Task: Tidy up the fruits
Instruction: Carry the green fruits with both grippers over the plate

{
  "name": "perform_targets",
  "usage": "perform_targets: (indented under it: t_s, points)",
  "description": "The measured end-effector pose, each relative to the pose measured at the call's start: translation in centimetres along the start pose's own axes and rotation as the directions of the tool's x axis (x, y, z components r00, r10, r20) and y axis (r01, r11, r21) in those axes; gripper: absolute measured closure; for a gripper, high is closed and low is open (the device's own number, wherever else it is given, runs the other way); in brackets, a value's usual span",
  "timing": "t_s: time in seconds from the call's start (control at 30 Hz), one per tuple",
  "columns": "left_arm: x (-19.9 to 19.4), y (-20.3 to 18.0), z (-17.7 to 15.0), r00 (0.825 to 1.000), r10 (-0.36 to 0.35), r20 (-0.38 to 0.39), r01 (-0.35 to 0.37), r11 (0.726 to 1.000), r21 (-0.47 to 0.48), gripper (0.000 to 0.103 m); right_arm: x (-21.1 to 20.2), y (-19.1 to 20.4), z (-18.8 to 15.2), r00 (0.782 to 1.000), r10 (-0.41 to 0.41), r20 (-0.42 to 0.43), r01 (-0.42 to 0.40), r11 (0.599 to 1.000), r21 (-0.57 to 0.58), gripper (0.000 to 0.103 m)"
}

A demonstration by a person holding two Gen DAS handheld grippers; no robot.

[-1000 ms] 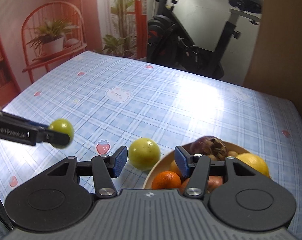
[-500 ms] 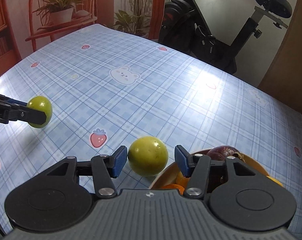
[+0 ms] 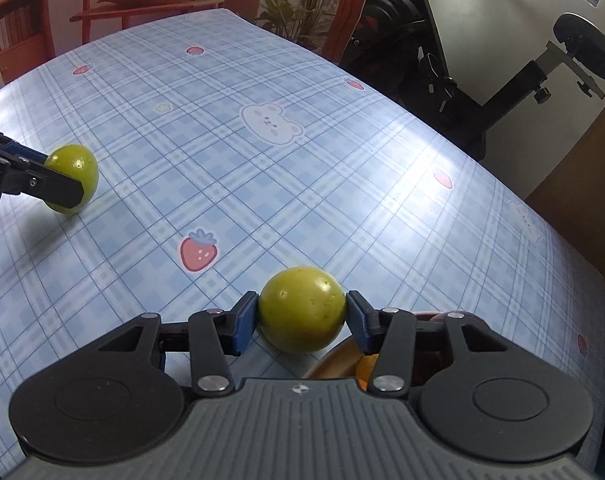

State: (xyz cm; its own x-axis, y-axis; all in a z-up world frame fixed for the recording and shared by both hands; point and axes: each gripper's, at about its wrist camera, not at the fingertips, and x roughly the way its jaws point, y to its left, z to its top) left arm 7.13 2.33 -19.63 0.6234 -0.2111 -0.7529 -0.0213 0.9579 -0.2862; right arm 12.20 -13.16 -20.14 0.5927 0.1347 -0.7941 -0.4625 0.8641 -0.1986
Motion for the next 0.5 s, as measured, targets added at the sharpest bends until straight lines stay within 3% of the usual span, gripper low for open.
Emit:
perform_targets:
  t_s: [0.3,0.5]
  points:
    - [-1.4,-2.0,0.6,1.0,-0.016,0.025,0.015,0.998,0.063,0.054,-4.2,0.4,-1.5,0.989,0.036,0.141,-0.059,0.984,0.165,0.053]
    - [-2.4,-5.1,1.5,0.997,-0.063,0.036,0.057,0.988,0.143,0.054,-8.6,-1.2,-3.9,0.974,0.007,0.226,-0.073,0.955,0.288,0.053]
